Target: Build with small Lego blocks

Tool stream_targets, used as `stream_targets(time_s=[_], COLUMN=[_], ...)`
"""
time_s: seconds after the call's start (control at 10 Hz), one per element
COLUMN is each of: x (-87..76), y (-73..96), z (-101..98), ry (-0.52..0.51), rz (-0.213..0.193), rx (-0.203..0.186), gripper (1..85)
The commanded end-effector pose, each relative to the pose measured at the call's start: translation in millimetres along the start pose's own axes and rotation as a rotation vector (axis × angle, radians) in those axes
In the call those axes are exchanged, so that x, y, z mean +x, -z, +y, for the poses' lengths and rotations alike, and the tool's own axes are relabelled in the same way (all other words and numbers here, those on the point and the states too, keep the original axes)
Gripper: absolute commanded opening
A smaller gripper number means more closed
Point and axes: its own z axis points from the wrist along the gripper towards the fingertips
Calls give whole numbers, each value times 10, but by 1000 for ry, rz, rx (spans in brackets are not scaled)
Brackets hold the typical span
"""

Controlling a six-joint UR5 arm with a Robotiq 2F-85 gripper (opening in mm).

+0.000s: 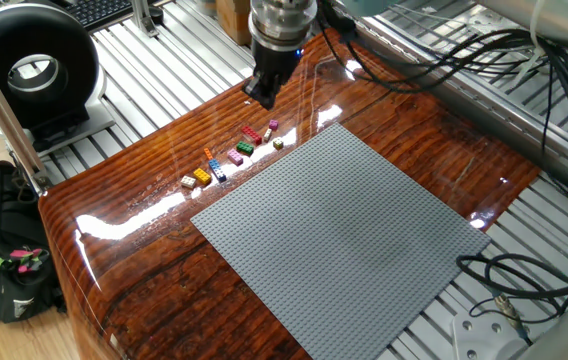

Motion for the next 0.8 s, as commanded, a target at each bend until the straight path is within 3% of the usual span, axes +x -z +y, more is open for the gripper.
stream_targets(time_s=[0.0, 0.1, 0.2, 0.3, 0.4, 0.6, 0.7], x=[-326, -362, -477, -721, -801, -645, -635], y=[-203, -261, -325, -357, -456, -600, -611], z=[-348, -425, -368, -232, -296, -419, -418], ry=[46, 43, 42, 37, 24, 41, 29], rz=[-38, -18, -35, -124, -142, -54, -40], rx=[-32, -41, -97, -182, -177, -130, -125], gripper=[40, 87, 157, 477, 527, 530, 530])
